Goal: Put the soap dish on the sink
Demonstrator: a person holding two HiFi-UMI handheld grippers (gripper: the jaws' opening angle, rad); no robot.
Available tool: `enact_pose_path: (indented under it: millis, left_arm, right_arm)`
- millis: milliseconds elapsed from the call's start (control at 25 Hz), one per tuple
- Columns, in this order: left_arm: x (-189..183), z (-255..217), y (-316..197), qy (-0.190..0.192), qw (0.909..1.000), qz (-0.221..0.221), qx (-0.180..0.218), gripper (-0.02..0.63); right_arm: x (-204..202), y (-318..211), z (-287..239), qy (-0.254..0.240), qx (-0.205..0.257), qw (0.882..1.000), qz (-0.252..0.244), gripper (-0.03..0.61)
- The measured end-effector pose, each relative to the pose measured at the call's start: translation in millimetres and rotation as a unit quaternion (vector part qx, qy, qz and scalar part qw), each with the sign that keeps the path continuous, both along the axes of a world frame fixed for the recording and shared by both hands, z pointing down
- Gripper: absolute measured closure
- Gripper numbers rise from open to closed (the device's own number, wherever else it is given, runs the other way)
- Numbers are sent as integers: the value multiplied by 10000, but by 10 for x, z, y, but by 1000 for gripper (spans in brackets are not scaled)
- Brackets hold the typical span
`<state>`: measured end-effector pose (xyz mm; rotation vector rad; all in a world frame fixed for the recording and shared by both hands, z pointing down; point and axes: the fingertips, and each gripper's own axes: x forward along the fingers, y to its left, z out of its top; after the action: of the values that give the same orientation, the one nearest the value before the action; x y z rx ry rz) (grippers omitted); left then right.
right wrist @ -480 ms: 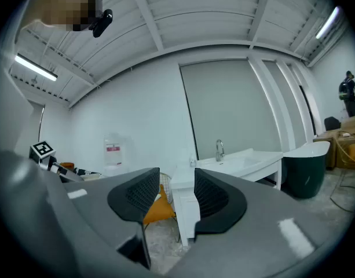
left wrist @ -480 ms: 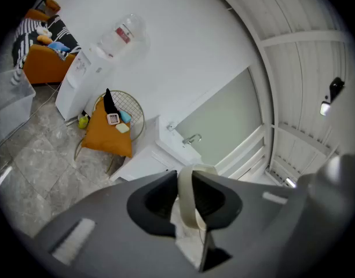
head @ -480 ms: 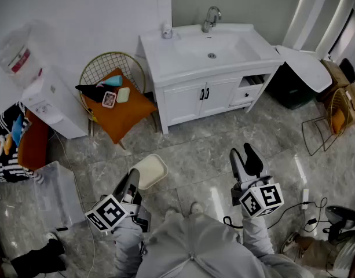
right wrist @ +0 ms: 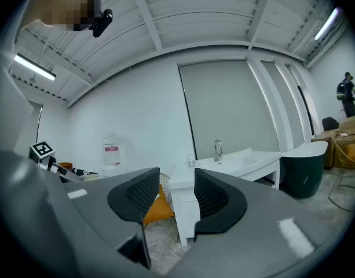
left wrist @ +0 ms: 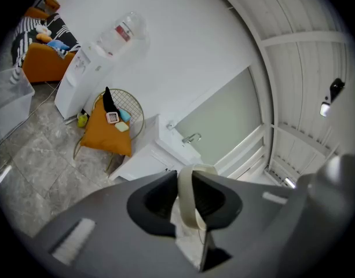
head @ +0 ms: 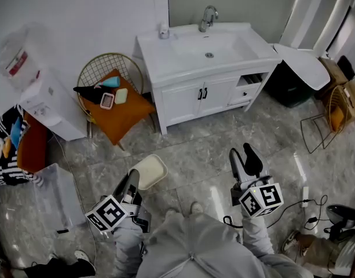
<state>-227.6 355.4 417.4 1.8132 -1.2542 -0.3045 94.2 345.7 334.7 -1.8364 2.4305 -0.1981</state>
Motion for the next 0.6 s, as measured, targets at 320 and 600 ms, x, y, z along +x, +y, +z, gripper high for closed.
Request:
enact_pose_path:
  millis: [320, 600]
  left_arm:
    - [33, -25, -32, 1, 10000, -1, 28, 497]
    - [164, -56, -63, -51, 9999, -64, 68, 497]
  right_arm:
    - [35, -14, 6, -12, -1, 10000, 9, 391]
    - [101, -84, 7, -110, 18, 9999, -124, 391]
